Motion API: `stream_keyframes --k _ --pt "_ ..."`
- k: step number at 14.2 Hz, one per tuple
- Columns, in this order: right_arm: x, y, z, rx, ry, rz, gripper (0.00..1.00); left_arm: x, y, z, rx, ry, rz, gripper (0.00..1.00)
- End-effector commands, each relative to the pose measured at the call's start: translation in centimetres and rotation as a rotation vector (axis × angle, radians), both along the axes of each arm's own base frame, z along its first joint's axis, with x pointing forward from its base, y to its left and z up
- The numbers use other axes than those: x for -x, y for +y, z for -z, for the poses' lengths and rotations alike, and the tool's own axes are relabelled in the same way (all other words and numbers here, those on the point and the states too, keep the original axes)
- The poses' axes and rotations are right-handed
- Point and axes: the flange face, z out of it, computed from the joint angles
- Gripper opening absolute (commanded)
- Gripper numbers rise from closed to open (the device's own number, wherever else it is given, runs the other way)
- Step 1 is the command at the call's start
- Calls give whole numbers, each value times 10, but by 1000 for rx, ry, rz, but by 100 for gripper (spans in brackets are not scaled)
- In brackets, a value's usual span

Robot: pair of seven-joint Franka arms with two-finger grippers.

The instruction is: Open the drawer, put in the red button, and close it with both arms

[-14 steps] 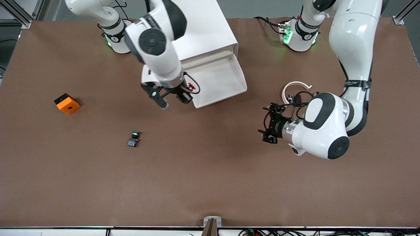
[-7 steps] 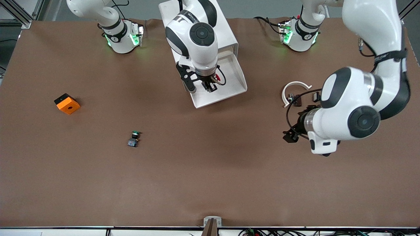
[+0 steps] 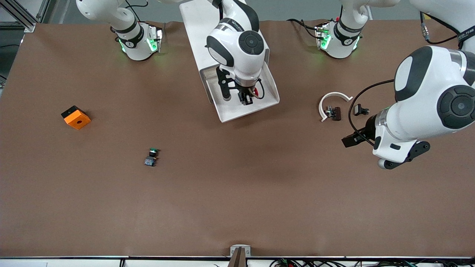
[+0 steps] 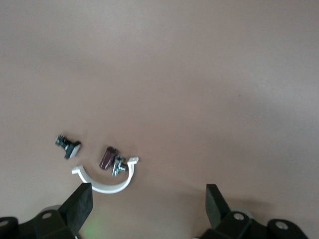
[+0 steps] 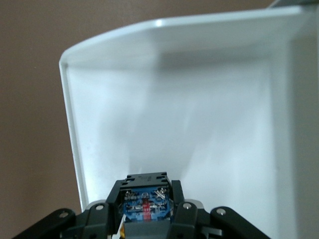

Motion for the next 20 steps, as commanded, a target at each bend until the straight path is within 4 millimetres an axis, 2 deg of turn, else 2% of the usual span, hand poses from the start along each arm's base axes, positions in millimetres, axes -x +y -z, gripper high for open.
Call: stream_keyframes --k 1,3,5,7,12,16,18,19,20 --pt "-5 16 5 7 -28 44 0 34 -2 -1 11 -88 109 100" --pt "1 22 3 2 -30 34 0 49 -13 15 26 -132 157 100" --pt "11 29 1 -1 -32 15 0 53 -34 30 35 -123 190 100" --pt "19 36 4 1 -31 -5 0 58 -46 45 37 -106 209 100" --pt "18 43 -1 -15 -45 -10 0 66 -73 79 49 -110 205 100" --pt "17 43 0 -15 -45 -15 0 77 -120 107 47 -93 154 100" --pt "14 46 6 -36 -60 -7 0 76 -128 116 46 -100 135 100" --pt "14 47 10 -35 -60 -7 5 76 -131 121 46 -95 138 100" --pt "14 47 11 -34 -59 -14 42 77 -134 123 48 -98 139 100"
